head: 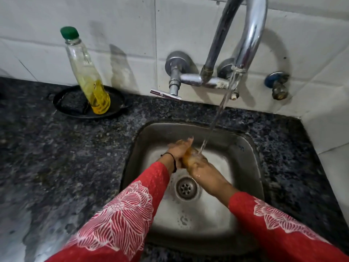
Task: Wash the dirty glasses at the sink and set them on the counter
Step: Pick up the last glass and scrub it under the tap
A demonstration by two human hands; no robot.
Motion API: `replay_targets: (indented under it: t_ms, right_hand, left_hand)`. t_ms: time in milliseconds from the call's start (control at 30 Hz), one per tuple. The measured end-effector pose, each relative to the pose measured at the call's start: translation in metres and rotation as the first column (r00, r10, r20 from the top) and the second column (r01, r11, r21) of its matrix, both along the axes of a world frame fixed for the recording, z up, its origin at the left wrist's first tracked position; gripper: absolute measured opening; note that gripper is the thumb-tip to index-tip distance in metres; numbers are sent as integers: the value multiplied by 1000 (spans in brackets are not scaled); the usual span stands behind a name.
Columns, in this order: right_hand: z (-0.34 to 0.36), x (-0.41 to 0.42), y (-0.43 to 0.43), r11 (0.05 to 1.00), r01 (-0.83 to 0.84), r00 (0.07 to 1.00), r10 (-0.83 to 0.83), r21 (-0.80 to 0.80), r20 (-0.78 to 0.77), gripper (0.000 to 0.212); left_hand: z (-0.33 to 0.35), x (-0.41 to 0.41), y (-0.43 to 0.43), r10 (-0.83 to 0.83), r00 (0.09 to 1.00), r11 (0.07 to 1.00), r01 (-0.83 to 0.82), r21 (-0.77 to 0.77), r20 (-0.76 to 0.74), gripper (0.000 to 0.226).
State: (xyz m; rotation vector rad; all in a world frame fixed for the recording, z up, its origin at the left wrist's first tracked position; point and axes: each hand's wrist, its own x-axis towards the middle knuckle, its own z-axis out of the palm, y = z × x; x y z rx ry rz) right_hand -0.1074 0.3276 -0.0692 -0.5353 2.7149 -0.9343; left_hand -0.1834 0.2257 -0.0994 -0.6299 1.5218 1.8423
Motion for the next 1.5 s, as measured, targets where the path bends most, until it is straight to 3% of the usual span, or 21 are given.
replay_targets:
  t_ms: [67,167,233,333,400,467,533,600,667,733,767,867,933,967,1067,1167,1233,1267,1300,1400,1500]
  right_hand:
    - [10,-2,1,986,61,997,-67,-153,-32,23]
    - [-5,-11,-20,836,448,894,-423,-317,149,30]
    - [-10,-18,-35,655,656,752,-528,-374,394,42]
    - [-13,-6,-29,767,534,844,-502,-356,186,34]
    - [-14,1,-11,982,187,982,-187,-11,-38,21]
    - [-11,-2,8,984,-89,987,108,156,-115,25]
    - [-1,-4,6,1000,-4,999,3,-26,-36,27]
    - [3,-6,-10,973,226,973,-223,-45,64,28]
    - [1,-11,-25,801,577,806,-526,-160,273,26]
    - [9,-18,-38,444,812,578,-520,-379,629,31]
    - [9,-21,-39,408,817,572,-494,-406,655,34]
    - [5,-7,-29,756,496,863,-379,-427,332,31]
    - [-2,3,-9,974,219,971,-223,-54,-80,14]
    - [-5,3,2,979,111,971,-70,171,-230,17]
    - [-8,4,16,928,0,970,91,373,-226,31]
    - [-2,-5,-14,955,288,955,-281,68,-99,25]
    - [10,-15,-36,616,698,714,-566,-364,411,20]
    - [15,-16,-38,437,800,600,-571,-410,561,19]
    - [16,-16,-38,432,812,583,-582,-392,567,19]
    - [17,-6,-20,903,405,904,-371,-147,212,17]
    - [17,-1,1,993,24,993,-36,112,109,19]
  left_hand:
    - [-3,2,0,78,996,995,-81,56,49,116]
    - [-2,14,-1,135,991,955,-134,263,17,59]
    - [-10,21,8,196,980,943,-198,268,33,53]
    - [-4,21,7,173,982,961,-184,208,70,39]
    - [-8,15,3,148,978,977,-167,131,145,52]
    - [-16,10,2,129,975,985,-147,89,182,91]
    - [-11,12,0,143,969,981,-165,98,200,98]
    - [2,20,-3,138,980,968,-165,189,145,60]
    - [-6,26,2,162,980,938,-190,289,120,55]
    - [-9,33,6,215,970,921,-241,306,117,46]
    - [-6,34,8,252,961,905,-277,324,118,40]
    - [-6,25,4,224,973,931,-233,281,64,39]
    - [-1,20,1,134,982,955,-165,248,136,50]
    - [0,17,0,119,978,954,-160,252,173,55]
    - [0,16,1,107,981,946,-151,287,163,60]
    - [-2,19,2,128,987,884,-158,440,98,54]
    - [-3,23,4,164,985,868,-168,466,49,44]
    - [-3,24,4,167,985,875,-169,454,45,40]
    - [-2,24,5,157,986,886,-164,433,51,39]
    - [0,21,0,28,993,940,-64,335,113,54]
    - [-1,26,-7,-49,984,951,-6,308,170,65]
